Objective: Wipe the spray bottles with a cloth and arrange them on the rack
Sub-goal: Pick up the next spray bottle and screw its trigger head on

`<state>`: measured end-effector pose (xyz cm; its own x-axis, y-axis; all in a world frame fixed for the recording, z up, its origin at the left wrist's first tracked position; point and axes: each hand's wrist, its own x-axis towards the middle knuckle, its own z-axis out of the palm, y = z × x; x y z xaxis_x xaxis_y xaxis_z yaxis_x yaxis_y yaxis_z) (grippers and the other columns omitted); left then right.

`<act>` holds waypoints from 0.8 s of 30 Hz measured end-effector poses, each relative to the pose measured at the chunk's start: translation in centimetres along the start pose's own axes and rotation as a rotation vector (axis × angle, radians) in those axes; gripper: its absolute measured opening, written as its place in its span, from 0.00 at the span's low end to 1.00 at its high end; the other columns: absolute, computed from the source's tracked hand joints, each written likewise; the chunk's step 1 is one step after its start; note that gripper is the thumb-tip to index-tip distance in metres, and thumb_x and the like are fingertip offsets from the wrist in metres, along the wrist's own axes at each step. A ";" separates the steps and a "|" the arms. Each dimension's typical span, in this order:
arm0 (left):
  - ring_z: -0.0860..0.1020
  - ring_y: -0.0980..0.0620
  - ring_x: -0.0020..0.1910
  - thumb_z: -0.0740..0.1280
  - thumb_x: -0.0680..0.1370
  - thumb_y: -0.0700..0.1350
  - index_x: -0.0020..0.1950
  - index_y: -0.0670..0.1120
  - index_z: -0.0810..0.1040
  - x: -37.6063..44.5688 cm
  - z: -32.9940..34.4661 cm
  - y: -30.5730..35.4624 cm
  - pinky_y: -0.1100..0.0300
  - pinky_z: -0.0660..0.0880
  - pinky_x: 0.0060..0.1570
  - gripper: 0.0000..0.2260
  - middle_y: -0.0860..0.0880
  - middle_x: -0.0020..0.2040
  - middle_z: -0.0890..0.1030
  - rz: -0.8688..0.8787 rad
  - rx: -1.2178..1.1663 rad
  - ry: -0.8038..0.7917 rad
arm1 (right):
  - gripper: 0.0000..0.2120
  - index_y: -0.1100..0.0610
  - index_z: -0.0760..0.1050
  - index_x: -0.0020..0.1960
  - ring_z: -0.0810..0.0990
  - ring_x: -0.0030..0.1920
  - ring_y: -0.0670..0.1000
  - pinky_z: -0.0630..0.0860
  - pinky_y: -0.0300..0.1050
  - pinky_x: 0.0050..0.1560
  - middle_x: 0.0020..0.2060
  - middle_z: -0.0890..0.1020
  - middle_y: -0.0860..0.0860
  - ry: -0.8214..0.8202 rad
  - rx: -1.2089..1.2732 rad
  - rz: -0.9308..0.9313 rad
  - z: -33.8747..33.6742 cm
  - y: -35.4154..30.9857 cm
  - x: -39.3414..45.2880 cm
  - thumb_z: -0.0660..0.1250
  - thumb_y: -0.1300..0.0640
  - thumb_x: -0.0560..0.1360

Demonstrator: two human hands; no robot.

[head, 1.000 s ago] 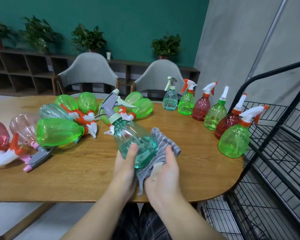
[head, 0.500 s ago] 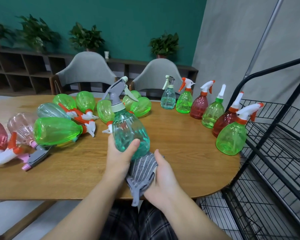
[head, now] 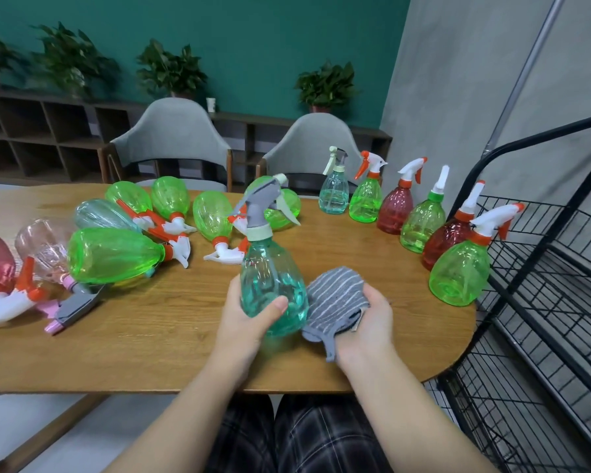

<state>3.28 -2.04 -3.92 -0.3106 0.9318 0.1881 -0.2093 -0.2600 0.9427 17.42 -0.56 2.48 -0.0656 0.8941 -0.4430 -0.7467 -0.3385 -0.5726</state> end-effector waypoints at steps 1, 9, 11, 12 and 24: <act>0.82 0.49 0.54 0.77 0.56 0.54 0.62 0.51 0.73 -0.1 -0.2 -0.2 0.58 0.79 0.49 0.35 0.50 0.53 0.84 -0.029 -0.004 -0.016 | 0.18 0.61 0.75 0.60 0.79 0.51 0.59 0.75 0.55 0.49 0.52 0.81 0.60 0.000 -0.037 -0.096 0.3 -0.2 0.1 0.57 0.49 0.81; 0.81 0.43 0.57 0.78 0.58 0.54 0.65 0.50 0.73 0.0 -0.8 -0.3 0.45 0.76 0.59 0.37 0.45 0.57 0.83 -0.150 0.012 -0.118 | 0.18 0.50 0.66 0.38 0.73 0.27 0.53 0.71 0.43 0.32 0.30 0.65 0.39 -0.243 -0.766 -0.756 5.3 -1.2 -1.4 0.51 0.42 0.81; 0.82 0.47 0.56 0.77 0.58 0.55 0.64 0.51 0.73 -0.2 -0.6 -0.2 0.52 0.77 0.56 0.36 0.47 0.56 0.84 -0.133 0.079 -0.155 | 0.24 0.46 0.66 0.40 0.73 0.37 0.45 0.73 0.38 0.44 0.34 0.70 0.42 -0.341 -0.945 -0.834 6.9 -0.7 -0.5 0.48 0.27 0.74; 0.82 0.49 0.55 0.76 0.58 0.56 0.64 0.52 0.72 -0.3 -0.5 -0.2 0.56 0.78 0.53 0.36 0.48 0.55 0.84 -0.121 0.112 -0.172 | 0.27 0.46 0.71 0.49 0.75 0.52 0.49 0.70 0.43 0.61 0.46 0.76 0.48 -0.404 -1.027 -0.914 7.3 -0.4 0.4 0.47 0.27 0.73; 0.82 0.56 0.55 0.77 0.59 0.54 0.64 0.54 0.70 -0.9 -0.4 -0.2 0.65 0.76 0.50 0.34 0.53 0.55 0.83 -0.045 0.203 -0.215 | 0.19 0.51 0.57 0.30 0.70 0.29 0.55 0.61 0.41 0.32 0.25 0.67 0.45 -0.611 -2.103 -1.731 10.3 -5.3 3.7 0.45 0.37 0.66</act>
<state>3.22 -2.90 -4.38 -0.0970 0.9791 0.1787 -0.0218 -0.1816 0.9831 14.30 7.52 10.98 -0.7402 0.3954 0.5439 0.5936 0.7642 0.2523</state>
